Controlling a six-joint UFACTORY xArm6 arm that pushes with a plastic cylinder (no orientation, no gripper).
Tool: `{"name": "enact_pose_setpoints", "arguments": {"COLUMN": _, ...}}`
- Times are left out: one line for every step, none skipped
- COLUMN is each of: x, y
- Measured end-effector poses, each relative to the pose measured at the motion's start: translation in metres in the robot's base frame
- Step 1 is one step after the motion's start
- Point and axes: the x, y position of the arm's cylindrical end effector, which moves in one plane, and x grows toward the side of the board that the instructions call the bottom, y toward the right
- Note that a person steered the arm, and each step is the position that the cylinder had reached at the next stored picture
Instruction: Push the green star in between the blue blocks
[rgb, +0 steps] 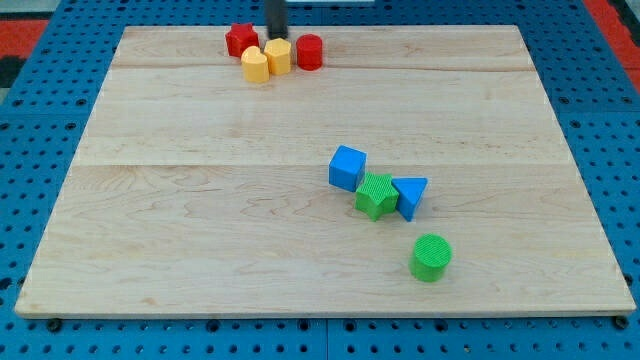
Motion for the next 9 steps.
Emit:
{"name": "enact_pose_setpoints", "arguments": {"x": -0.009, "y": 0.064}}
{"name": "enact_pose_setpoints", "arguments": {"x": -0.001, "y": 0.116}}
{"name": "enact_pose_setpoints", "arguments": {"x": 0.000, "y": 0.147}}
{"name": "enact_pose_setpoints", "arguments": {"x": -0.001, "y": 0.147}}
{"name": "enact_pose_setpoints", "arguments": {"x": 0.005, "y": 0.161}}
{"name": "enact_pose_setpoints", "arguments": {"x": 0.048, "y": 0.207}}
{"name": "enact_pose_setpoints", "arguments": {"x": 0.097, "y": 0.237}}
{"name": "enact_pose_setpoints", "arguments": {"x": 0.163, "y": 0.232}}
{"name": "enact_pose_setpoints", "arguments": {"x": 0.227, "y": 0.223}}
